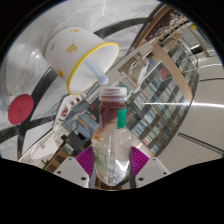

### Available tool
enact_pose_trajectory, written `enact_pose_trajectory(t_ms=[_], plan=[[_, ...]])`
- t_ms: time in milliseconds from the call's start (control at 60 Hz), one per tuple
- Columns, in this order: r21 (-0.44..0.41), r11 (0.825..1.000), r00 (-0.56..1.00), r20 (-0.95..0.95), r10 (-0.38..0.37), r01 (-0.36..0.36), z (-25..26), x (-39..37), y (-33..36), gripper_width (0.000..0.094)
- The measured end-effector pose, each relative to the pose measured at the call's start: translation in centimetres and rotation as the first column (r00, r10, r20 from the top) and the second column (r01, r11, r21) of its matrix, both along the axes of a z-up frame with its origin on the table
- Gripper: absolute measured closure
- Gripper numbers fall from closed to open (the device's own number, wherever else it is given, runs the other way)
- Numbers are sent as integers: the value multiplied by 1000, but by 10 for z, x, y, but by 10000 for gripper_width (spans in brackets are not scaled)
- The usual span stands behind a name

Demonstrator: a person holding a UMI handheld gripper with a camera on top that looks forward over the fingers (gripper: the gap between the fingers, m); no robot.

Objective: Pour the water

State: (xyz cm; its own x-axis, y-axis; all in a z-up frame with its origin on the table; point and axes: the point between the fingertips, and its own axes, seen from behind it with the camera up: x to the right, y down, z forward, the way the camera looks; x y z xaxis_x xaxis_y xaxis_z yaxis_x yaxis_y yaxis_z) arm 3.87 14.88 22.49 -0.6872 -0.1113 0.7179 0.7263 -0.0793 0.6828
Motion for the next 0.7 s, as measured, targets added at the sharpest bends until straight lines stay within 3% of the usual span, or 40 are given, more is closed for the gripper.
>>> enact_pose_trajectory(t_ms=[150,267,350,433,583,700], plan=[[29,999,991,-126,49,-46,20,-7,-7,472],[94,994,859,-503,91,-50,71,-1,-19,472],[148,987,561,-813,159,-65,110,9,-34,473],[171,985,196,-965,175,-39,126,21,-44,473],[93,995,-388,-919,70,-42,99,43,-50,474],[13,999,-578,-816,-12,-38,23,34,-40,472]])
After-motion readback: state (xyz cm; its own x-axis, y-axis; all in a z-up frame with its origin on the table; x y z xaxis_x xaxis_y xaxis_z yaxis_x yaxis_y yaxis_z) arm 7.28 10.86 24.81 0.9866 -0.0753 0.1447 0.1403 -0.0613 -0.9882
